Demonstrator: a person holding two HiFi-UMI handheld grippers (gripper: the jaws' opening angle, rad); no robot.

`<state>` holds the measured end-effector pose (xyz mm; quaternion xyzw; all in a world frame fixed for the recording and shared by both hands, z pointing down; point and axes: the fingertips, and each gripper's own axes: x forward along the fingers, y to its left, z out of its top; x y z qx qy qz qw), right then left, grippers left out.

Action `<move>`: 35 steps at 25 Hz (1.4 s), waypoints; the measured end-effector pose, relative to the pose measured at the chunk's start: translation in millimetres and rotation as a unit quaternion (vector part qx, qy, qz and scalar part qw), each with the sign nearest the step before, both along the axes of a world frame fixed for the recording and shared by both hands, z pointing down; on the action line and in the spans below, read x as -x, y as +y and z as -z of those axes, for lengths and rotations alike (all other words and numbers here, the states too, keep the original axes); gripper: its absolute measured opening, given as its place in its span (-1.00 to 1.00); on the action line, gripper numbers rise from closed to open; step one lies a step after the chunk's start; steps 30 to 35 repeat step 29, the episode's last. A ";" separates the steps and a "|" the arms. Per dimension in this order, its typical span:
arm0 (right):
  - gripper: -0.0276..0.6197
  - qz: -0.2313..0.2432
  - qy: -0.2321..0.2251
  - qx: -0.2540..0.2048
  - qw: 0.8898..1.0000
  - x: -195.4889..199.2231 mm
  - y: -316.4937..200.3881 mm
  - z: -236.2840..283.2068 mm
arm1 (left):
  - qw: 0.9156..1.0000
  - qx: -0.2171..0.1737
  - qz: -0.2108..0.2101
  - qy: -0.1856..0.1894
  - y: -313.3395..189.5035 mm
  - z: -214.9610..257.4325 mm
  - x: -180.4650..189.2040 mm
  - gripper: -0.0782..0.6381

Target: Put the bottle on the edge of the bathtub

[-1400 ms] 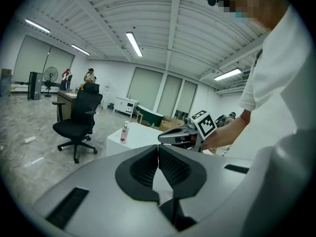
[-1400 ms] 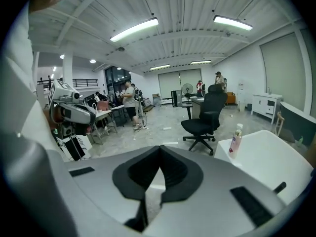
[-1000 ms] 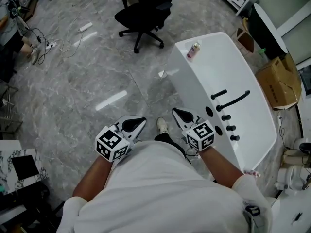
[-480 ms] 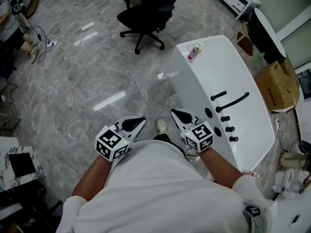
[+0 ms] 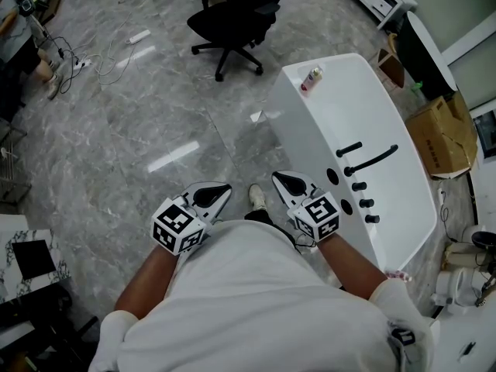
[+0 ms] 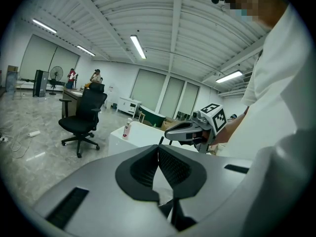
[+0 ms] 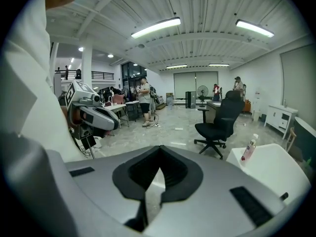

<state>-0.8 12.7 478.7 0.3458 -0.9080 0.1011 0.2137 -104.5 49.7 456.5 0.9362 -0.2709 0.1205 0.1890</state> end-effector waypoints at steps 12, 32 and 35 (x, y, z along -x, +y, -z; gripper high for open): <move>-0.89 -0.004 0.001 0.002 1.000 -7.5 -4.1 0.1 | 1.000 0.008 -0.001 -0.005 -4.2 -1.1 -4.7 -0.73; -0.89 -0.014 -0.003 0.007 1.000 -43.7 -53.1 -8.8 | 1.000 0.021 -0.011 -0.012 -45.3 -7.7 -40.9 -0.73; -0.89 -0.014 -0.003 0.007 1.000 -43.7 -53.1 -8.8 | 1.000 0.021 -0.011 -0.012 -45.3 -7.7 -40.9 -0.73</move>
